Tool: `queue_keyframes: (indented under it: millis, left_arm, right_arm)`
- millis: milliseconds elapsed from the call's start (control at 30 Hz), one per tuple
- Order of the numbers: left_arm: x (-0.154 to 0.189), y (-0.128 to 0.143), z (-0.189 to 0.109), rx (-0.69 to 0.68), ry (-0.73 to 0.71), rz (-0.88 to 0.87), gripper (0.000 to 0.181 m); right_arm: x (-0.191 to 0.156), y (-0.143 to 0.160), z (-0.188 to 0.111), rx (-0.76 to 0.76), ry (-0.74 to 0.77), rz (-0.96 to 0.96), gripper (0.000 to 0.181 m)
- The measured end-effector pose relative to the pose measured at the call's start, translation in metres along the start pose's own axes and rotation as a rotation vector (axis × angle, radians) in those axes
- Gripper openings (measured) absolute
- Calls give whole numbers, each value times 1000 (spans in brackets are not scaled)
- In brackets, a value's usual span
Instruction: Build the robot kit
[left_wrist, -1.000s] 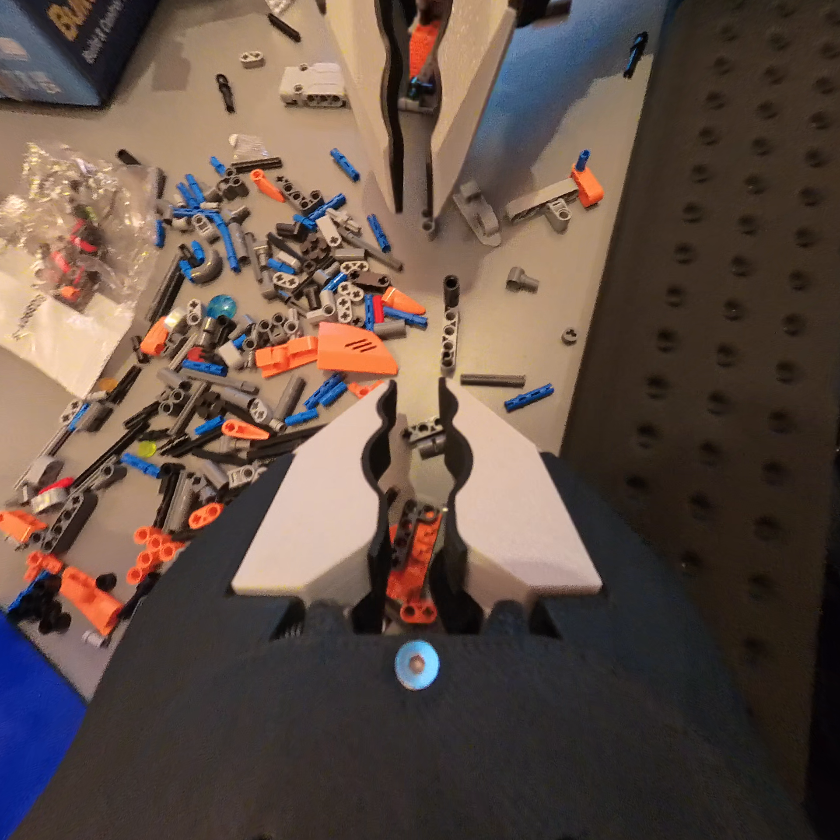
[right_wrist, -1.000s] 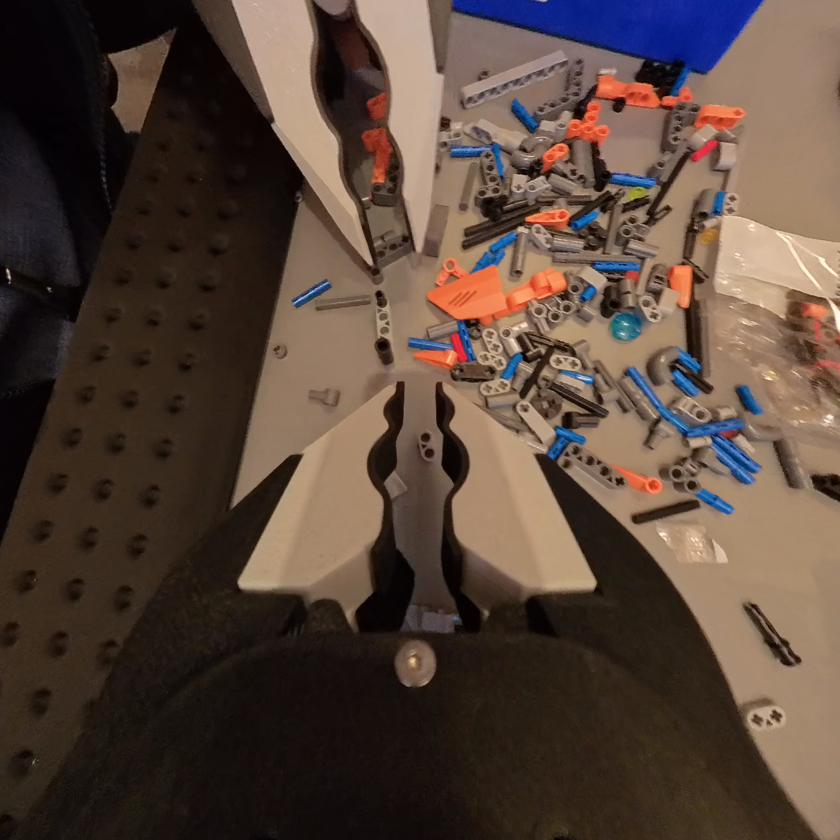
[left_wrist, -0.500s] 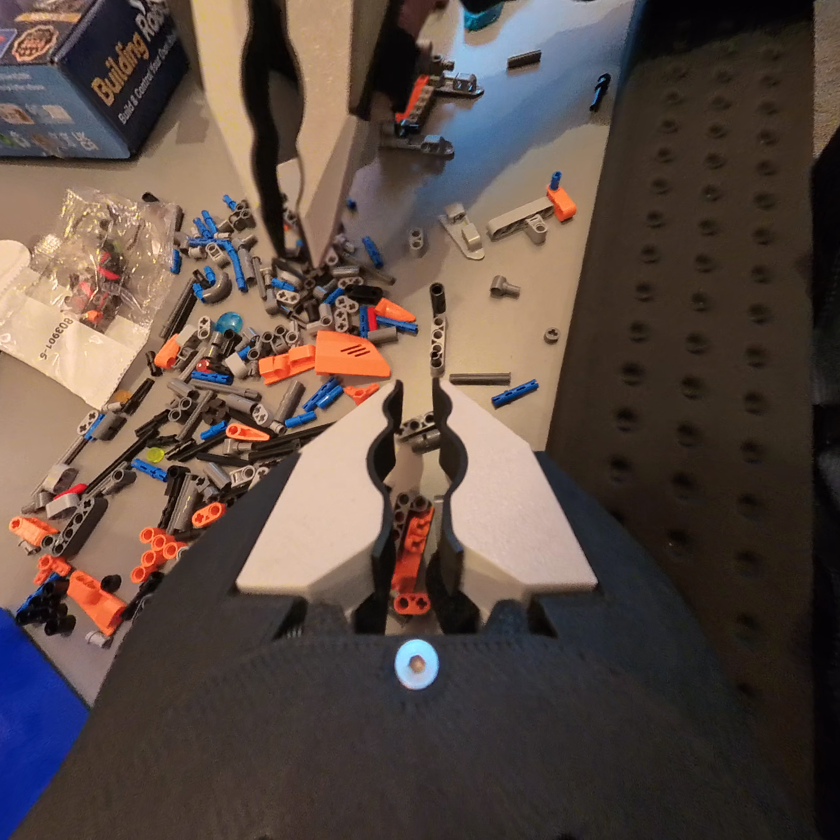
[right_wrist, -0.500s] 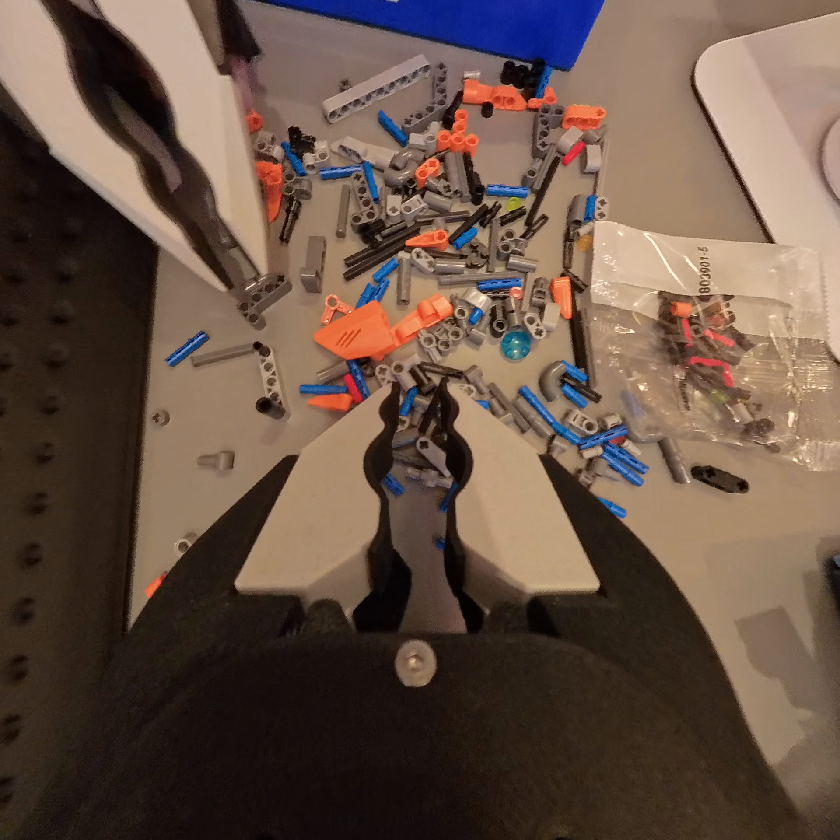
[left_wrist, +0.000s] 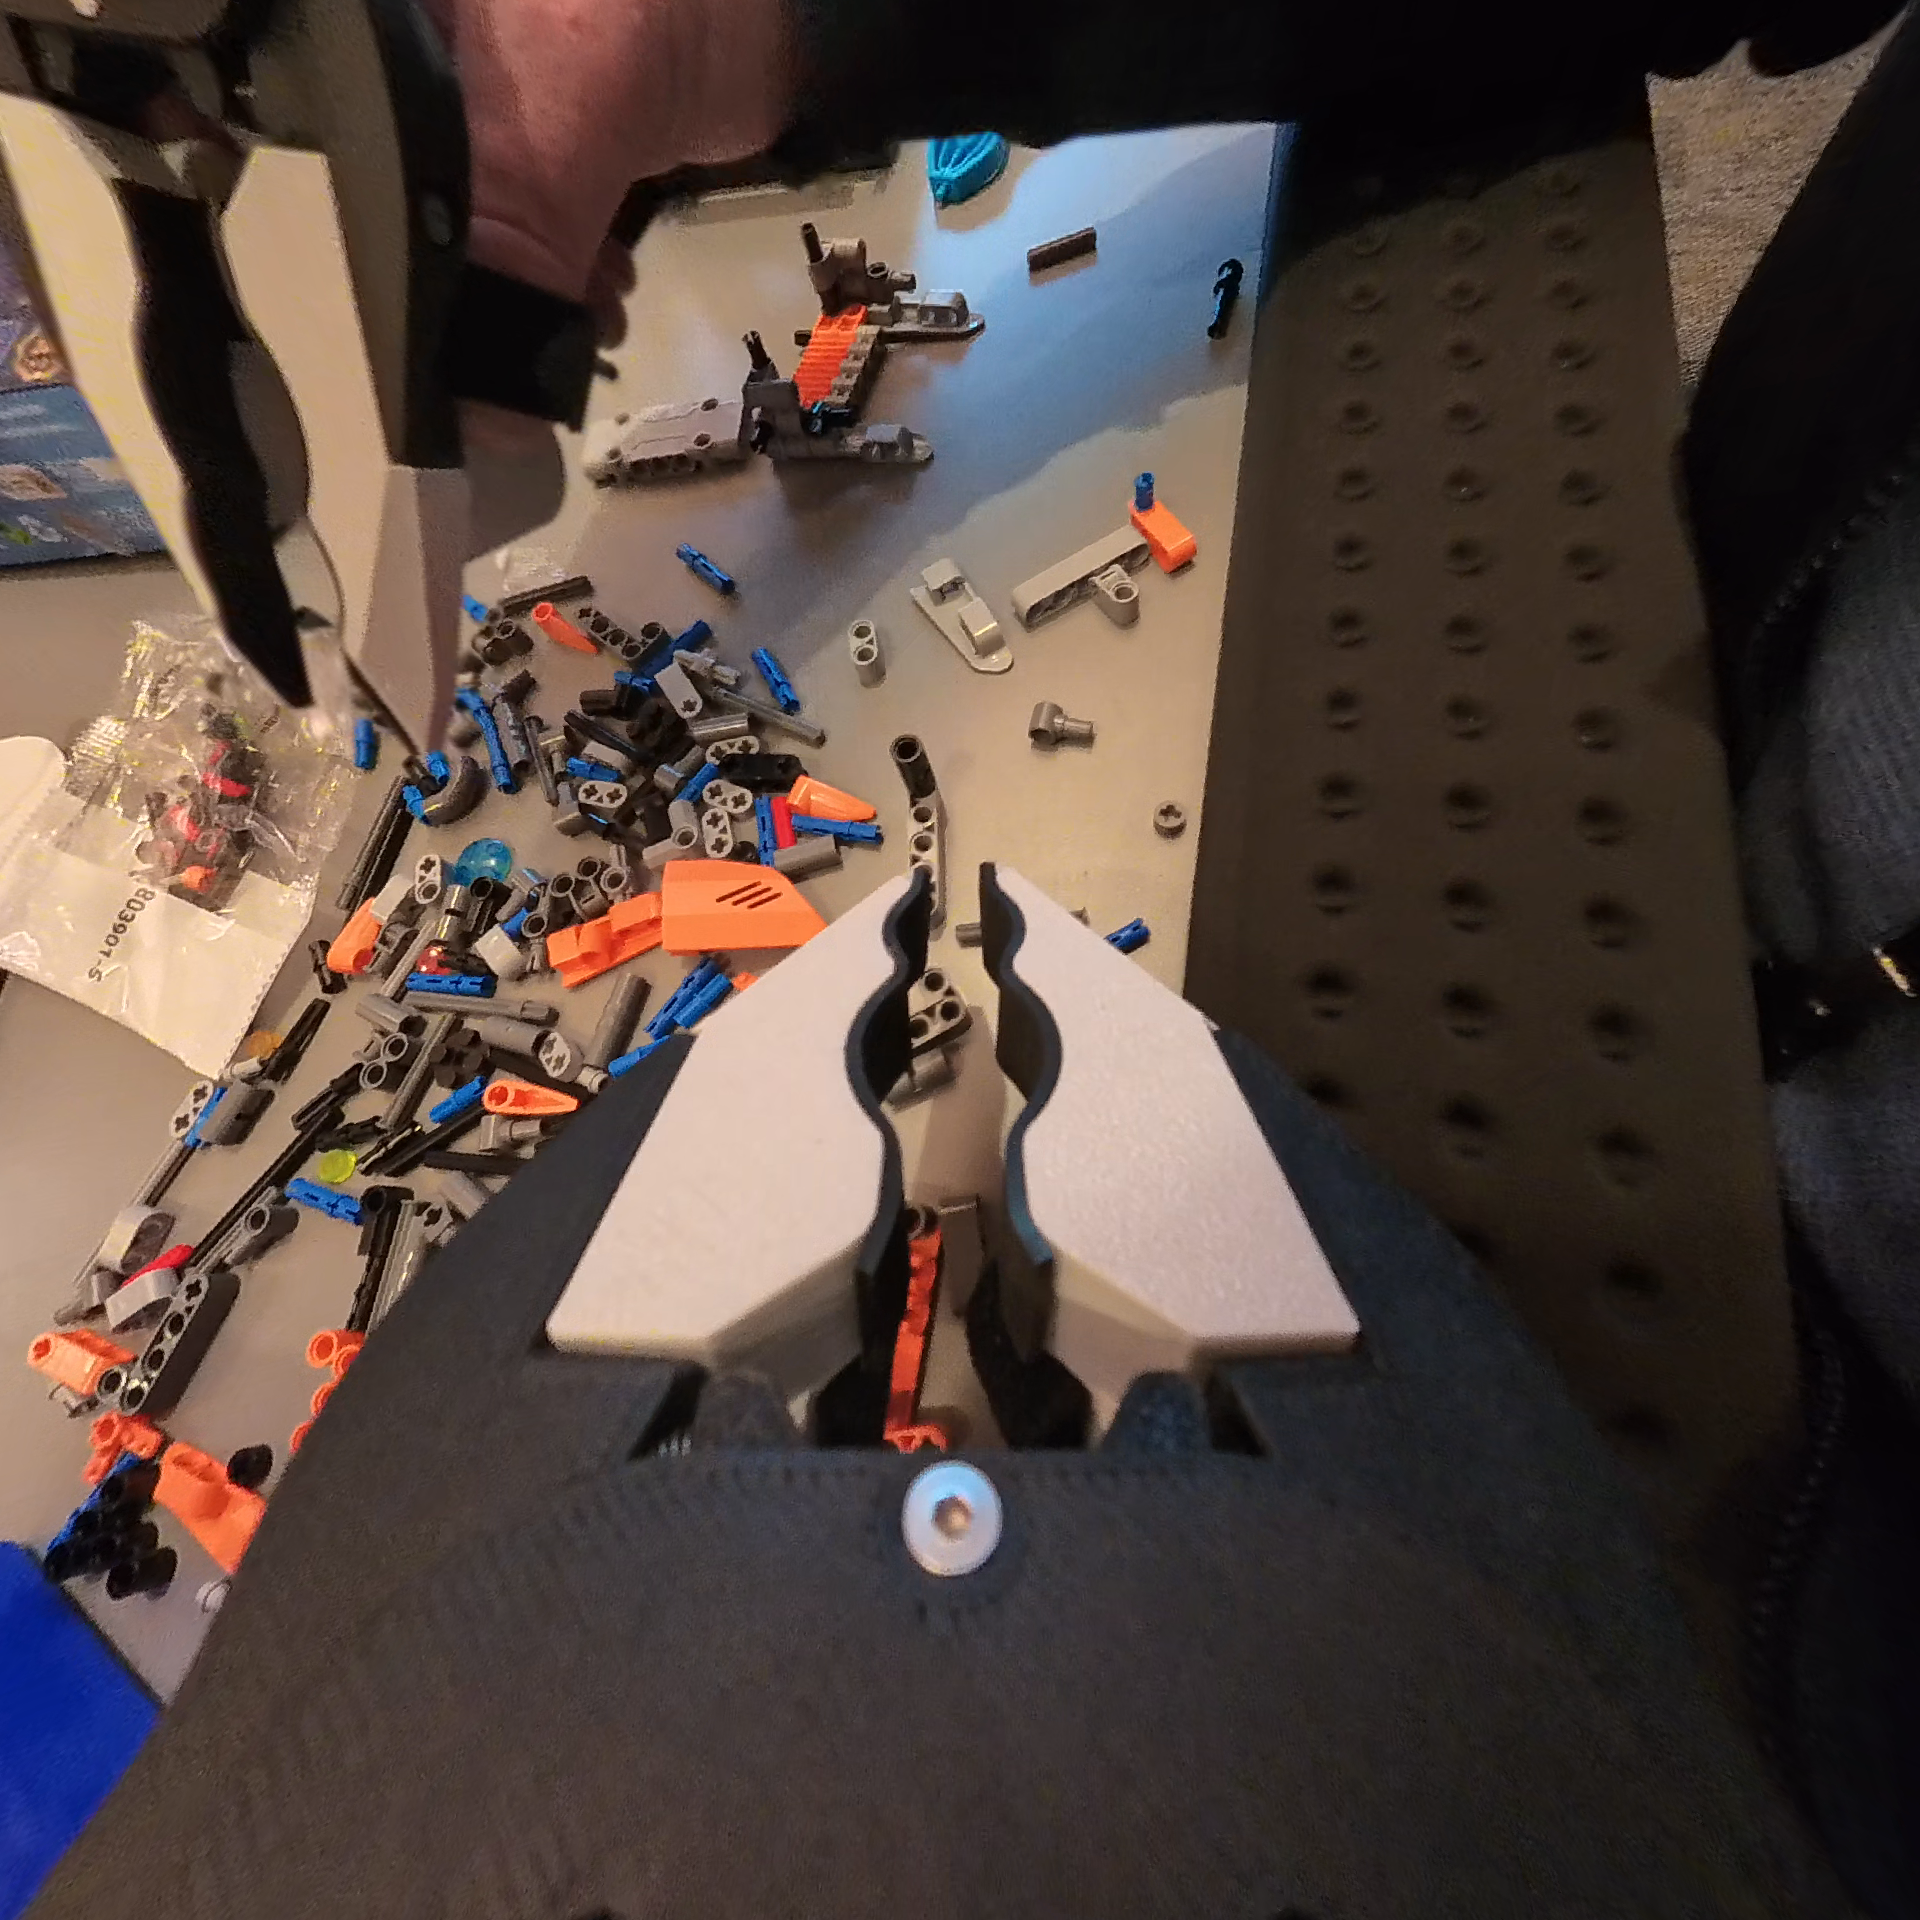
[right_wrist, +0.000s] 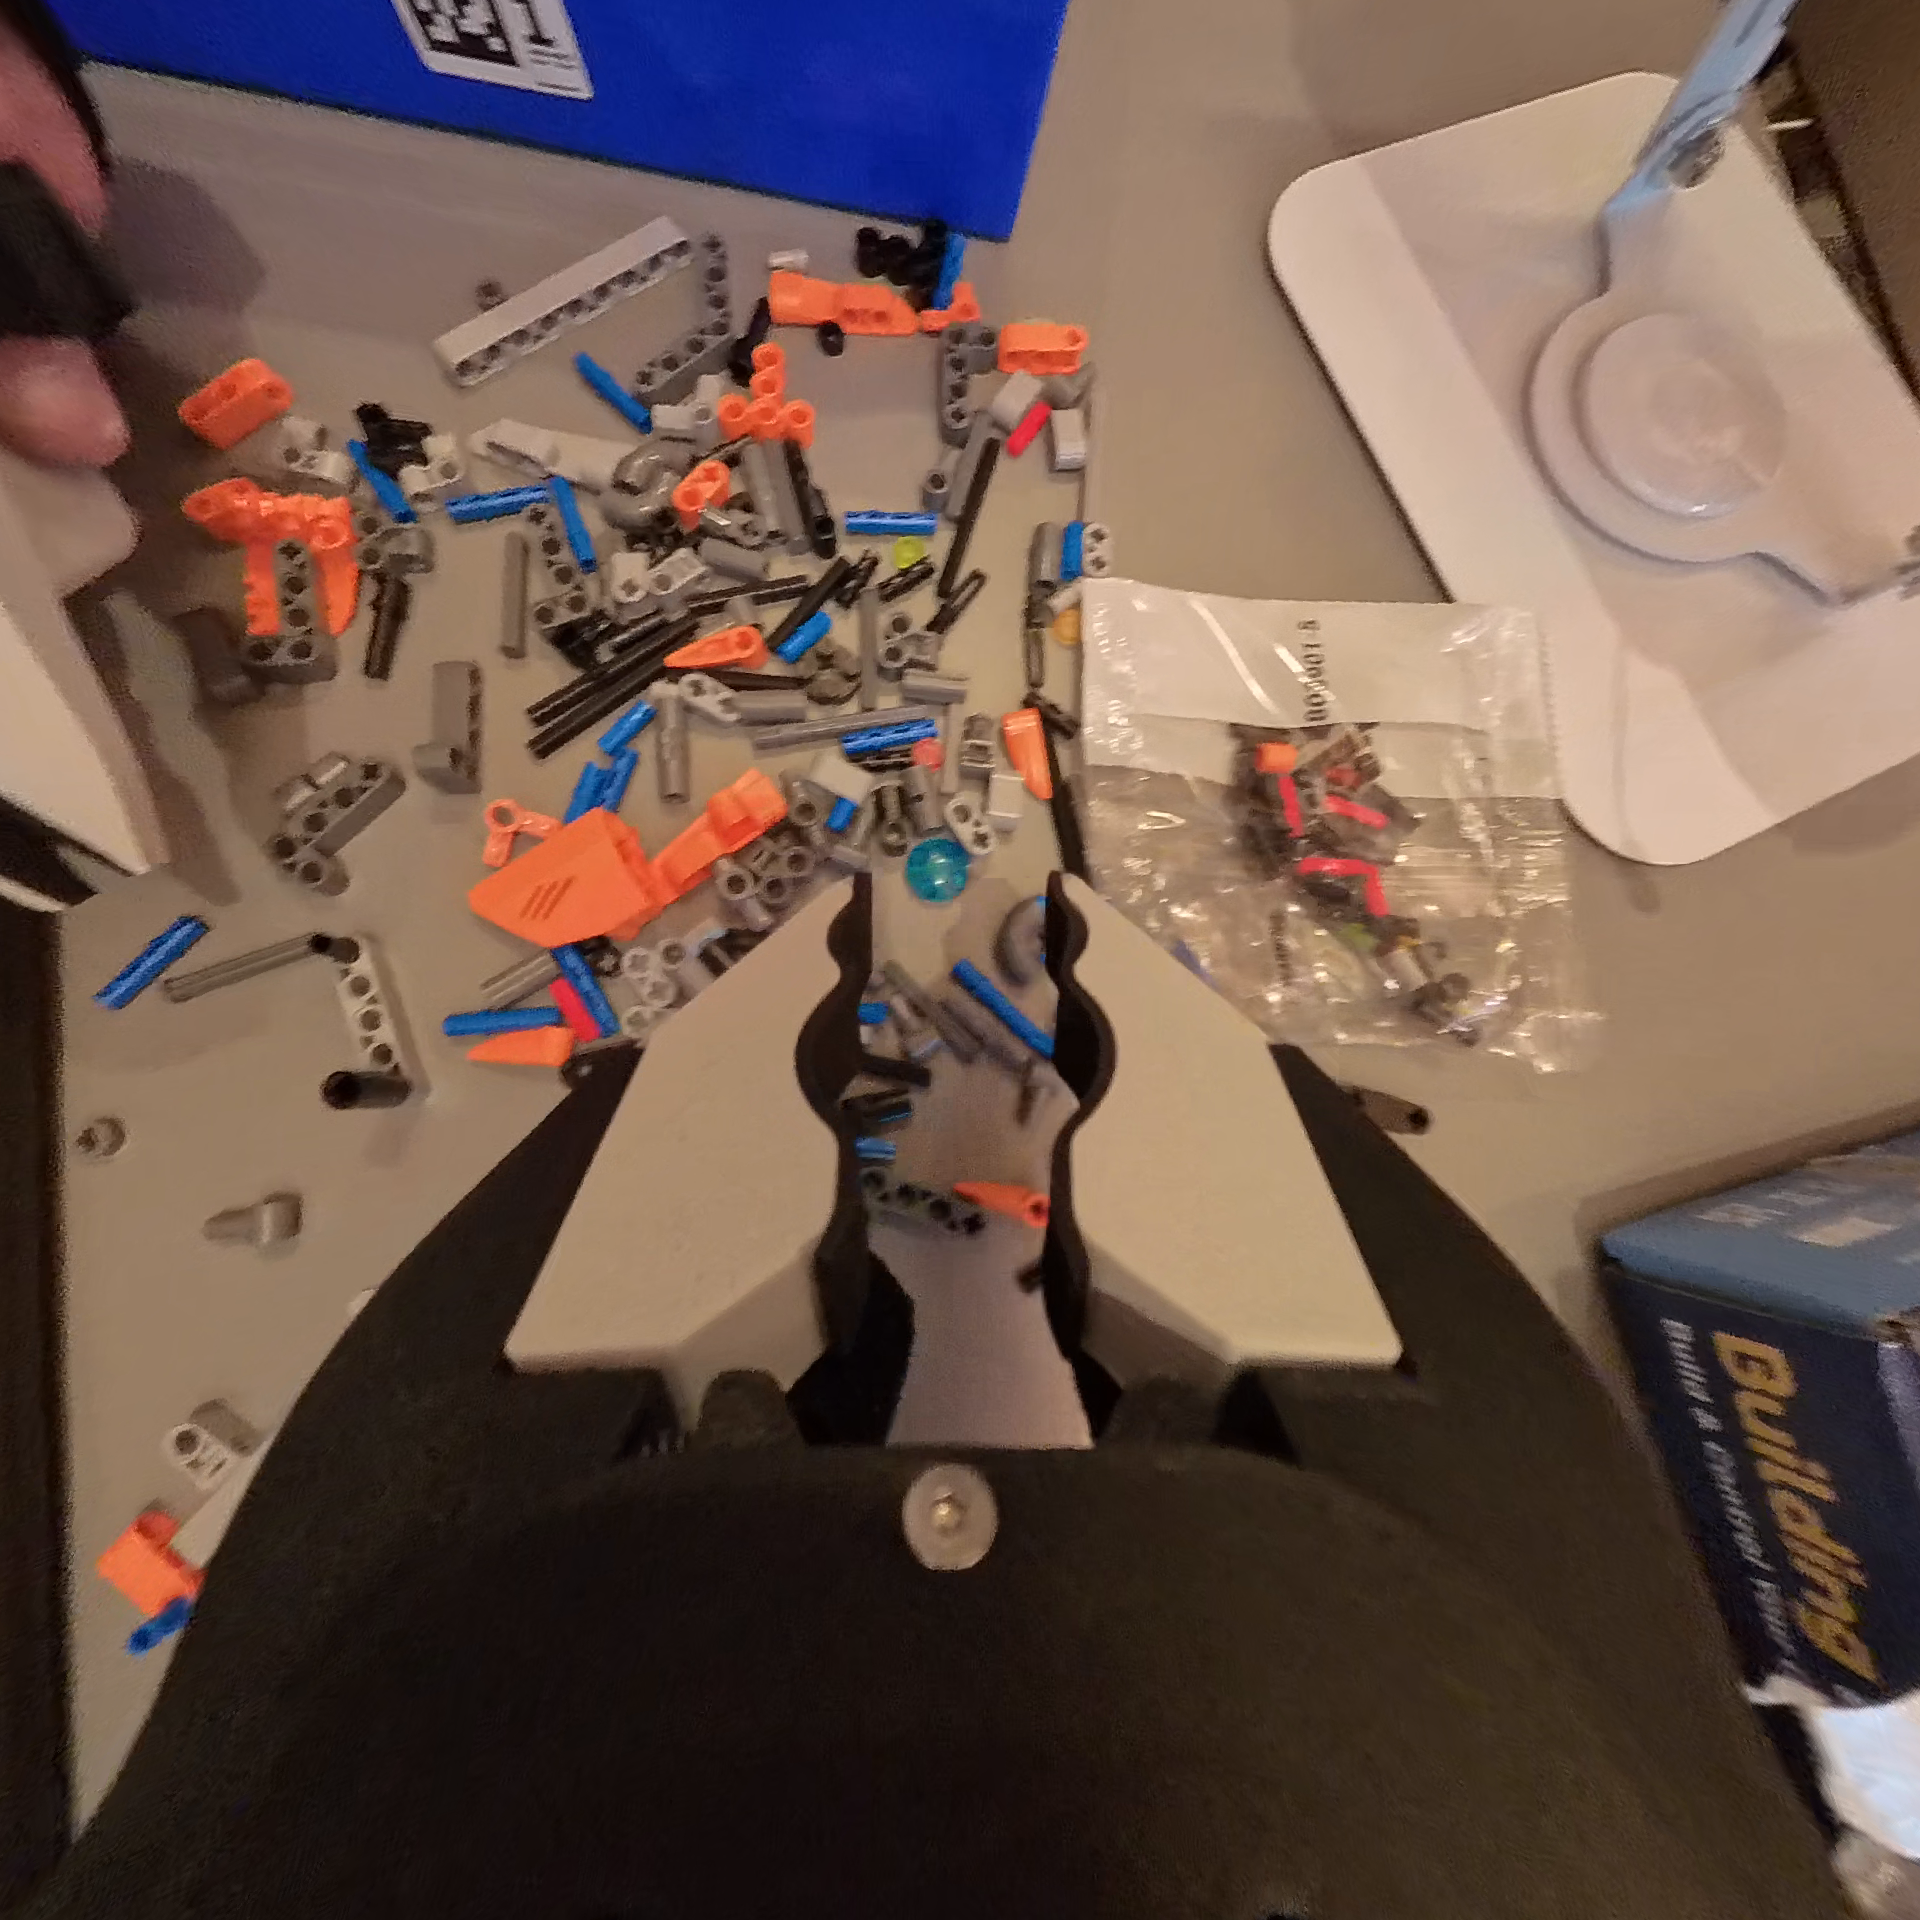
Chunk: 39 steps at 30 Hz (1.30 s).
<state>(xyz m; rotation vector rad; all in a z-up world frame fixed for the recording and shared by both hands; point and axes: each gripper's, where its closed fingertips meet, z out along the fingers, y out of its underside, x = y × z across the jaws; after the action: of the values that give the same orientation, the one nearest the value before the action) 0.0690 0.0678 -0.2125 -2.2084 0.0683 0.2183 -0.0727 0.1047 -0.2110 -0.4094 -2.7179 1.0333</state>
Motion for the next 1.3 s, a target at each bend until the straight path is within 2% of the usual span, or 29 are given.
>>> queue_keyframes:
  millis: [100,267,467,500,633,1033,1200,1300]
  left_arm:
    - [-1,1,-1,-1,-5,2,6]
    - [-1,1,-2,3,-5,2,6]
    - [-2,1,-2,9,2,-5,6]
    - [-2,1,-2,10,4,-5,6]
    - [-2,1,-3,14,5,-6,6]
    - [-5,0,-4,21,-10,-16,7]
    - [-25,-2,-11,51,-98,-89,11]
    - [-41,2,-16,58,-154,-165,20]
  right_arm:
    - [22,3,3,-61,77,-27,35]
    - [48,24,17,-199,138,-63,38]
    - [49,34,24,-225,135,-77,13]
    - [50,34,24,-223,138,-78,2]
    - [50,32,19,-194,121,-53,0]
    - [30,12,-14,-67,-11,3,0]
    - [5,-3,-28,-4,-100,-30,0]
    - [-14,-7,-30,-3,-157,-66,0]
